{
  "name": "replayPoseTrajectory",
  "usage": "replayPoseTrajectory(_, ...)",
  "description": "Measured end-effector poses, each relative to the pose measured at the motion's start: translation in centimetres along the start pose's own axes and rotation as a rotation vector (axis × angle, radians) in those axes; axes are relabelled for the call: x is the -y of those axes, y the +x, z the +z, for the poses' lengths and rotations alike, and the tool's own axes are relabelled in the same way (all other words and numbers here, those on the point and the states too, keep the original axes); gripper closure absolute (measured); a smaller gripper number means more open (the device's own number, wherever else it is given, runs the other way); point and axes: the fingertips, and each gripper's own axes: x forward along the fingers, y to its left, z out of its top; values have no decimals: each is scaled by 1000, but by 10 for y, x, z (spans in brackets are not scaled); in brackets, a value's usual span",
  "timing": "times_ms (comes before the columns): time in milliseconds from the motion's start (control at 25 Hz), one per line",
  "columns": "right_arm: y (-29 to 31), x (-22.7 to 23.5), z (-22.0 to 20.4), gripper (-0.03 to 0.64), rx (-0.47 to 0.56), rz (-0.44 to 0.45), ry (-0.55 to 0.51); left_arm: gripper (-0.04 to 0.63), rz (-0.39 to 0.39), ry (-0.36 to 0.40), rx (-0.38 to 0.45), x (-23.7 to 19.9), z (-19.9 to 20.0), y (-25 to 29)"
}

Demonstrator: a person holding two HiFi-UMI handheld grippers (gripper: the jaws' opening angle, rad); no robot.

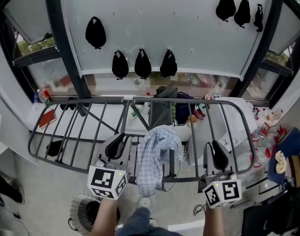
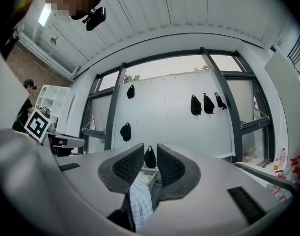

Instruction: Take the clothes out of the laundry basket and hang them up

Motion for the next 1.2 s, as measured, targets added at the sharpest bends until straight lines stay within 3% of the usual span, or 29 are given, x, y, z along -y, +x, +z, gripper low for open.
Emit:
replayPoseTrajectory(280,-33,-35,19,532,59,93,2,517,101,17,43,0,15,-76)
replayPoseTrajectory(480,-43,-82,19,532,74,209,24,517,214,27,43,-18,13,-148)
replayPoseTrajectory(720,-35,-163,7,532,55,426,55,517,434,9,-11,-56,-13,-253)
replayPoseTrajectory(1200,-49,-402,-34,532,-49,936,61,515,896,-79,-137,-115,-76,-483)
